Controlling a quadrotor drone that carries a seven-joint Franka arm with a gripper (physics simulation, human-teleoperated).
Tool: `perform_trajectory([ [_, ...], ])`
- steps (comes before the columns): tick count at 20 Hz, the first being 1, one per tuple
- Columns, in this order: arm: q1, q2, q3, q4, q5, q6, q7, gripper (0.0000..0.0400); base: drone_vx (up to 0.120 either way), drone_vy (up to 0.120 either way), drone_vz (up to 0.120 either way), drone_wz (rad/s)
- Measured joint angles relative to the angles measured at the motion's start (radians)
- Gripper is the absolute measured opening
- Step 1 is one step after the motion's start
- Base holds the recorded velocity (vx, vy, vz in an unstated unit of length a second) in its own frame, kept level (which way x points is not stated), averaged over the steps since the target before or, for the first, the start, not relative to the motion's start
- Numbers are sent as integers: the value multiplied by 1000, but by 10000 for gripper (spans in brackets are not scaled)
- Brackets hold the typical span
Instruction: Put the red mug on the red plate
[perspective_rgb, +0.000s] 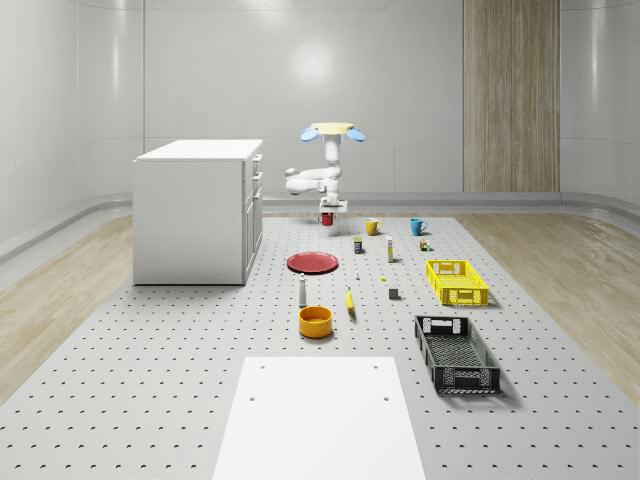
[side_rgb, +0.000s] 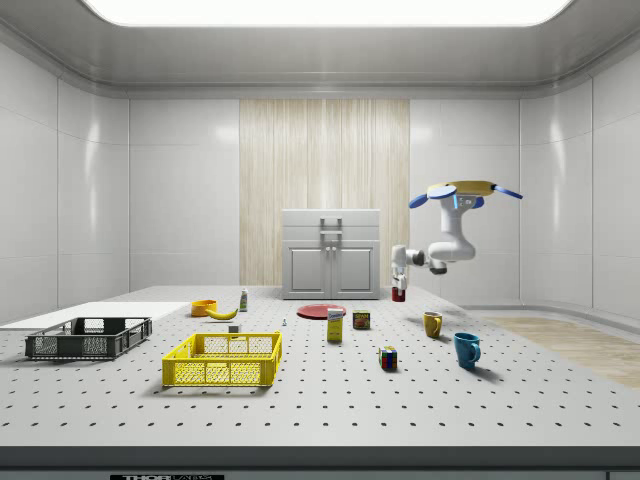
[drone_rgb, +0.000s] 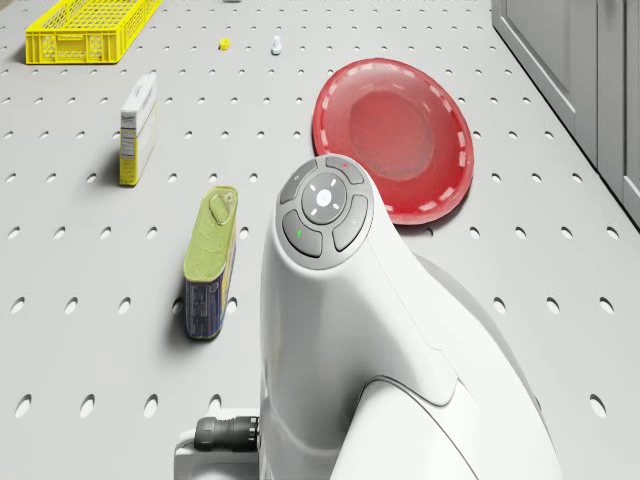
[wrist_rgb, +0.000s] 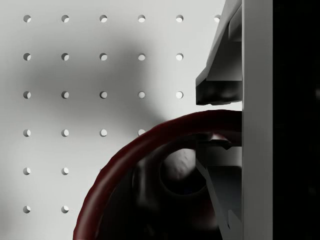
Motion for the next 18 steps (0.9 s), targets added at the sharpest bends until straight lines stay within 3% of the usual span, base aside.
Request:
perform_trajectory([
  [14, -9, -46, 10, 2, 22, 41, 8, 100, 120, -100, 0, 0],
  [18, -11, -57, 12, 2, 27, 52, 10, 100, 120, -10, 0, 0],
])
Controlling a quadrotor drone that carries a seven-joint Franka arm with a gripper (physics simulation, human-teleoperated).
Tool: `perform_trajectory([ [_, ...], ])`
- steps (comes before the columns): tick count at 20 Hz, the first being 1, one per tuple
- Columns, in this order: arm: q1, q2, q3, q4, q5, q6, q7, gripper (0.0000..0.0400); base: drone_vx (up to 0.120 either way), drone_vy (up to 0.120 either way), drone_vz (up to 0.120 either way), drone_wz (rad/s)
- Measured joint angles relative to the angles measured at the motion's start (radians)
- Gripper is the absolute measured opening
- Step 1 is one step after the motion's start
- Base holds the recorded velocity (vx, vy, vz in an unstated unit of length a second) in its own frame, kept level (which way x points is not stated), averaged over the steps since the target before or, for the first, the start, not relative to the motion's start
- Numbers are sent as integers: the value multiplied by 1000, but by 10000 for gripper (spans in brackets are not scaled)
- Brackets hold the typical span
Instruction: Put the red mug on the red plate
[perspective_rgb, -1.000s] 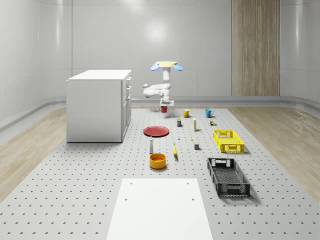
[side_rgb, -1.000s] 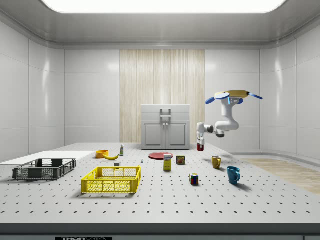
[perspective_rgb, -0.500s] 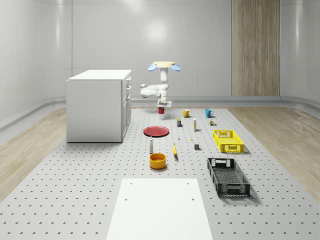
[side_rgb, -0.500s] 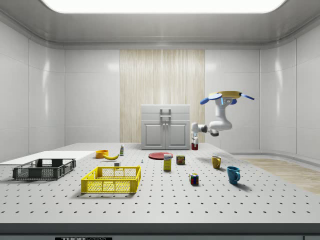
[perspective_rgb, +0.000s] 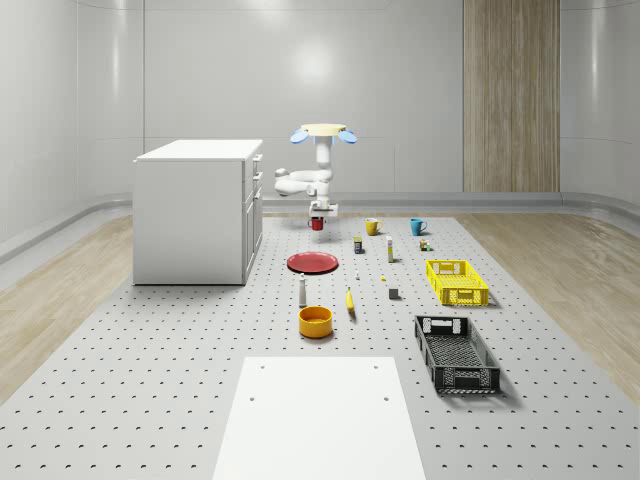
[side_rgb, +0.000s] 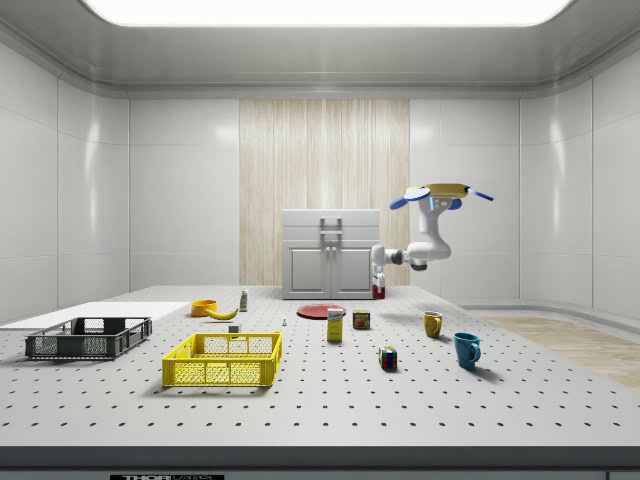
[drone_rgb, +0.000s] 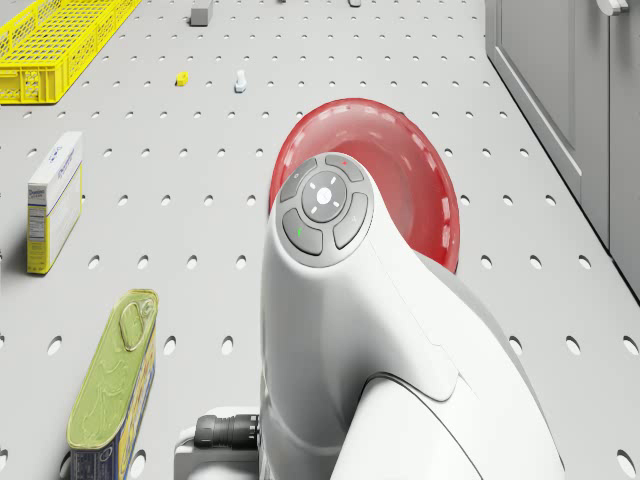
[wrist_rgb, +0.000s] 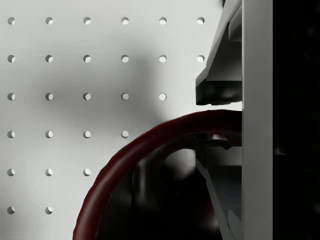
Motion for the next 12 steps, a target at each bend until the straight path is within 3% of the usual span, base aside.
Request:
perform_trajectory([
  [7, -3, -19, 3, 1, 8, 18, 3, 100, 120, 0, 0, 0],
  [9, -4, -24, 4, 1, 10, 22, 4, 100, 120, -100, 0, 0],
  [12, -5, -32, 5, 1, 13, 29, 5, 100, 120, -13, 0, 0],
])
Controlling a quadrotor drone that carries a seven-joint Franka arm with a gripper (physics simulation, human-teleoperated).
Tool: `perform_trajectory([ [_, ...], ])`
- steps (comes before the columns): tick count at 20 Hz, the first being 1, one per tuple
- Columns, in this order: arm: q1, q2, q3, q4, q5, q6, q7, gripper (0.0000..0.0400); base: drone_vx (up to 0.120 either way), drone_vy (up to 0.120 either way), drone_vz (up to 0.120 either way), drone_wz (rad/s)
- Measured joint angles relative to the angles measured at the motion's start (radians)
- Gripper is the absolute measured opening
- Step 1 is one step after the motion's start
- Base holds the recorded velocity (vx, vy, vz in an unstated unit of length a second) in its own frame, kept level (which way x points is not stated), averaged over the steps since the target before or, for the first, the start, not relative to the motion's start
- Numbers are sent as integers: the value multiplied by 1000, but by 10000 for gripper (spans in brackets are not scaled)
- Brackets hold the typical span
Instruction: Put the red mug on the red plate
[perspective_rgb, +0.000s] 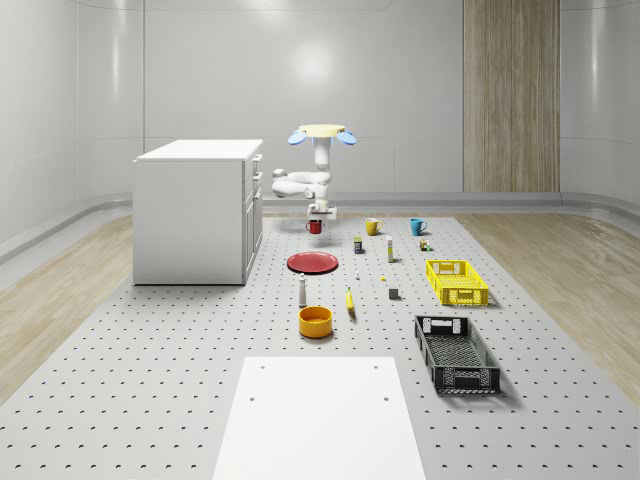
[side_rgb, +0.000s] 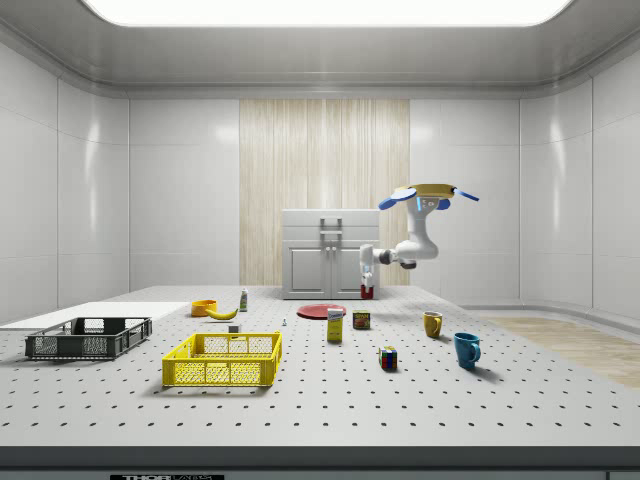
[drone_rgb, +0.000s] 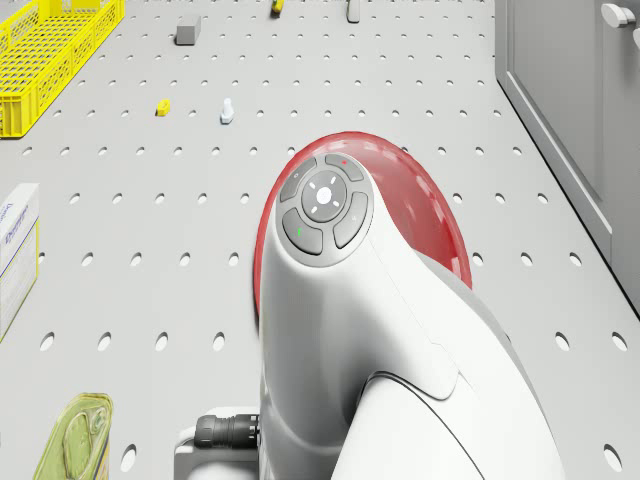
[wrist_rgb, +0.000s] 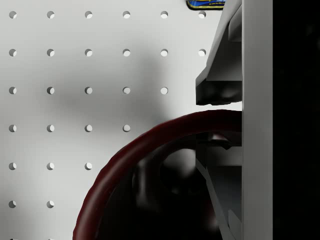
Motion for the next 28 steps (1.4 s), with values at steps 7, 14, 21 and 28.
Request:
perform_trajectory([
  [7, -3, -16, 2, 1, 7, 15, 2, 100, 120, 0, 0, 0],
  [14, -5, -31, 4, 1, 12, 29, 4, 100, 120, 0, 0, 0],
  [21, -7, -44, 6, 1, 18, 41, 6, 100, 120, 0, -34, 0],
  [28, -9, -55, 7, 2, 22, 51, 7, 100, 120, 0, -80, 0],
])
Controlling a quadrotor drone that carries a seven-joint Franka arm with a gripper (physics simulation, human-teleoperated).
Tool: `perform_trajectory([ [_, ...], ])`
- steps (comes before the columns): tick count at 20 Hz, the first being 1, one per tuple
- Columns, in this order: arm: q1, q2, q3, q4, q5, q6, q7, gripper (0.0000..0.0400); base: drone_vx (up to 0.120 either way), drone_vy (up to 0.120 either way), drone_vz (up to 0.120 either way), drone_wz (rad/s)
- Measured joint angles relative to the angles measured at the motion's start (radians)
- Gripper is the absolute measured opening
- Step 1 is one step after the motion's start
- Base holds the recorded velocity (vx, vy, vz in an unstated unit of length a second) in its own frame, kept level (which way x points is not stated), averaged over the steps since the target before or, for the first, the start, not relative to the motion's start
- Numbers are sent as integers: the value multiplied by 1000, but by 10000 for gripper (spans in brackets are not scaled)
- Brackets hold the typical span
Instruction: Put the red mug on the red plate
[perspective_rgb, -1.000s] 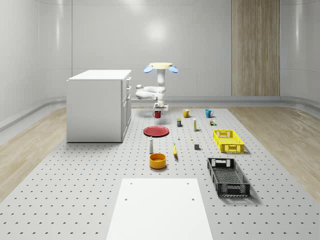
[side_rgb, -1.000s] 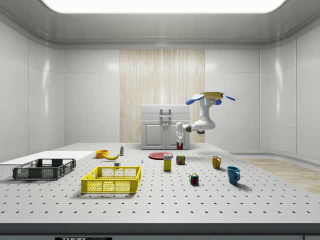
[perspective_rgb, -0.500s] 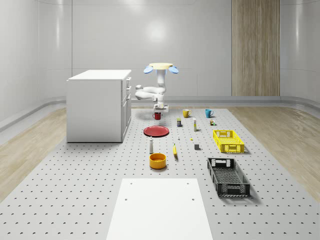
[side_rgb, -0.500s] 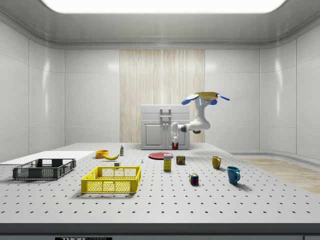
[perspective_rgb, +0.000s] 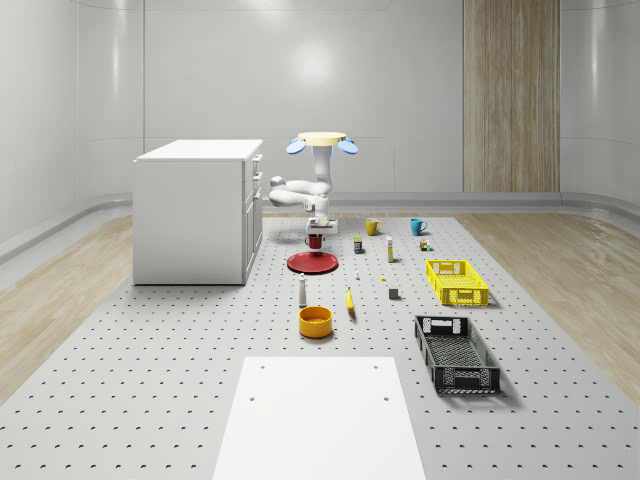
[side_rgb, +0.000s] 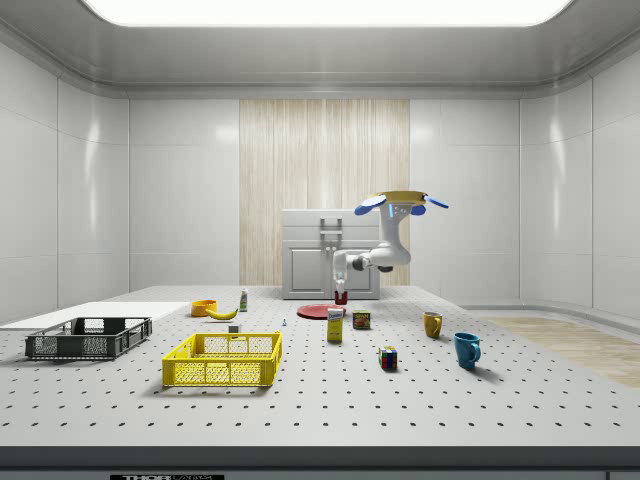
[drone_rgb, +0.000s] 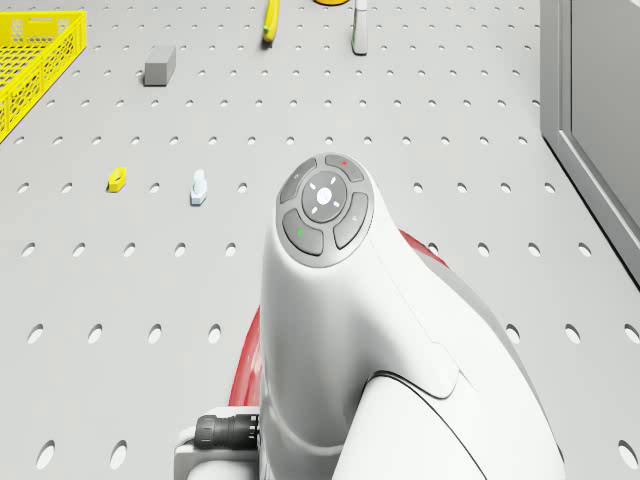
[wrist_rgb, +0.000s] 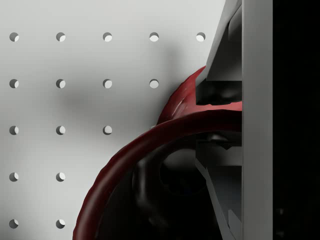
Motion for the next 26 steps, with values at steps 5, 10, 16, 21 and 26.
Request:
perform_trajectory([
  [5, -1, -7, 1, 0, 3, 7, 1, 100, 120, 0, 0, 0],
  [10, -2, -14, 2, 0, 6, 13, 2, 100, 120, 0, 0, 0],
  [16, -3, -22, 3, 1, 9, 20, 3, 100, 120, 0, 0, 0],
  [21, 11, -28, 3, 1, 11, 26, -12, 100, 8, 0, 0, 0],
  [26, 33, -36, -24, 6, -12, 42, -38, 100, 0, 0, 0, 0],
])
